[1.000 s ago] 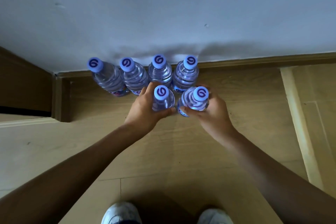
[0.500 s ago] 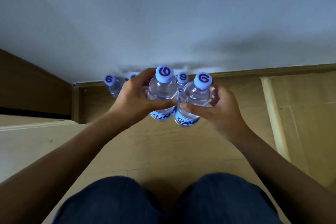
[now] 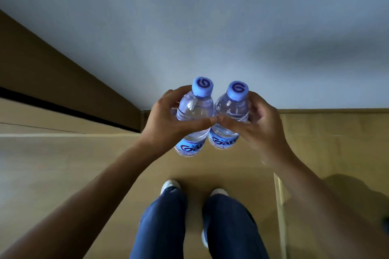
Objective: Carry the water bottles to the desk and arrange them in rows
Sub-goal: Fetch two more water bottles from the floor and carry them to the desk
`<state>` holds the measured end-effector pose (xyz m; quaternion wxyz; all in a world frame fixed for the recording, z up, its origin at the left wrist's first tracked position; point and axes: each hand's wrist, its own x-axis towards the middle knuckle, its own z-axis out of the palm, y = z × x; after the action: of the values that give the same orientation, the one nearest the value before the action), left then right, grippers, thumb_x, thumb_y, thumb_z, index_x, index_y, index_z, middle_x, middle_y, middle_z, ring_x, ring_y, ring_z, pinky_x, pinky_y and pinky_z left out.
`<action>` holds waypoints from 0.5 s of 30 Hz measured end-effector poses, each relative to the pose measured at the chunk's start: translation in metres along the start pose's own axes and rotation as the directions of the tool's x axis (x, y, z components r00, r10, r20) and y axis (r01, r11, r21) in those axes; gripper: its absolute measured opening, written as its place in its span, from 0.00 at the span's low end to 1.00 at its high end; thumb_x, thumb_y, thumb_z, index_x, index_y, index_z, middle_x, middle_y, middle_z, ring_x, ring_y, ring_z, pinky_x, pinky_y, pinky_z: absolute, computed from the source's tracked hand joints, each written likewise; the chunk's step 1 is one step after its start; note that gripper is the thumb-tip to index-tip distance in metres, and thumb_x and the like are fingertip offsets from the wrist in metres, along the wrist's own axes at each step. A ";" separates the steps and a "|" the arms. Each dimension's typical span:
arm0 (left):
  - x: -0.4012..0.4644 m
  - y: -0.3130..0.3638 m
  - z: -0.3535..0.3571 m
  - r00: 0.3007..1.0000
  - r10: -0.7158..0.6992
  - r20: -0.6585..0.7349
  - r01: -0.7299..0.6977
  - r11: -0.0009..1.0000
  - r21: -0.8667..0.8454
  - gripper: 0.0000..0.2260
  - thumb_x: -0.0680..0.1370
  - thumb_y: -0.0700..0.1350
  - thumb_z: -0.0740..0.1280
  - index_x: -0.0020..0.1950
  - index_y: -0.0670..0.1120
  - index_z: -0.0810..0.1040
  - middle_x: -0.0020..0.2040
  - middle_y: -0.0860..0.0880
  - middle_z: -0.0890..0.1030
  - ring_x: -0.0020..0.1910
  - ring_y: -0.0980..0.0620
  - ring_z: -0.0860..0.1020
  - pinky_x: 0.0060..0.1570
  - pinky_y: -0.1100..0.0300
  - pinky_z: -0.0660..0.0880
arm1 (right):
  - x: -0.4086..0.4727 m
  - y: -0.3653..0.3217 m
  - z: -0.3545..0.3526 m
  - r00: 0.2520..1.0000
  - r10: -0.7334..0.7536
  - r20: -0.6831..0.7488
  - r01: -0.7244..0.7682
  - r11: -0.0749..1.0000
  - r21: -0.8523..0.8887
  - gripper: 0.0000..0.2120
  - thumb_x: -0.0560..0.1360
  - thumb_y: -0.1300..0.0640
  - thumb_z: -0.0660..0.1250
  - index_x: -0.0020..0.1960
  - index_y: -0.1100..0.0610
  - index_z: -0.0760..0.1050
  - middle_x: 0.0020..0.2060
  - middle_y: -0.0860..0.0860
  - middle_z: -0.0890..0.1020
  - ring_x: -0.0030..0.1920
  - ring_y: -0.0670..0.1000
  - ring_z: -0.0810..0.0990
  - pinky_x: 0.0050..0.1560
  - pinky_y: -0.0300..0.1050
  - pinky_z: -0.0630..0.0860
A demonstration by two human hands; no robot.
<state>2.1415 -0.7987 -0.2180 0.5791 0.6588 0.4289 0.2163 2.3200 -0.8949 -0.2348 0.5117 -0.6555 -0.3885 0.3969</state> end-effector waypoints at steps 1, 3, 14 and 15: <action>-0.010 0.024 -0.008 1.000 0.001 -0.015 -0.001 1.000 0.002 0.23 0.61 0.56 0.81 0.54 0.58 0.81 0.49 0.54 0.84 0.49 0.55 0.82 0.49 0.59 0.80 | -0.005 -0.026 -0.001 1.000 -0.008 0.006 0.008 1.000 -0.001 0.18 0.67 0.50 0.78 0.54 0.52 0.78 0.46 0.43 0.85 0.47 0.44 0.85 0.45 0.36 0.77; -0.031 0.069 -0.024 0.999 -0.002 -0.051 0.001 1.000 -0.012 0.24 0.61 0.58 0.79 0.55 0.58 0.81 0.50 0.52 0.84 0.52 0.51 0.82 0.53 0.49 0.81 | -0.016 -0.076 -0.003 1.000 -0.016 0.013 0.016 1.000 0.006 0.18 0.67 0.49 0.78 0.54 0.51 0.79 0.46 0.43 0.86 0.48 0.46 0.85 0.46 0.39 0.80; -0.152 0.201 -0.081 0.968 -0.026 -0.250 -0.034 0.973 -0.230 0.20 0.65 0.46 0.81 0.54 0.48 0.81 0.49 0.48 0.86 0.49 0.48 0.85 0.51 0.54 0.80 | -0.068 -0.247 0.008 0.972 -0.077 0.220 0.071 0.997 0.037 0.13 0.70 0.59 0.78 0.53 0.60 0.81 0.45 0.51 0.86 0.48 0.47 0.84 0.51 0.47 0.80; -0.164 0.208 -0.083 0.960 -0.026 -0.279 -0.042 0.971 -0.233 0.20 0.65 0.46 0.81 0.54 0.48 0.81 0.49 0.48 0.86 0.49 0.48 0.85 0.50 0.54 0.80 | -0.072 -0.257 0.011 0.964 -0.086 0.252 0.079 0.996 0.037 0.13 0.70 0.60 0.78 0.52 0.60 0.81 0.45 0.50 0.86 0.47 0.45 0.84 0.50 0.43 0.80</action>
<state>2.0531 -0.8767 0.0334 0.5862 0.5495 0.4748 0.3592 2.2558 -0.9117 0.0238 0.4825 -0.5759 -0.4725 0.4607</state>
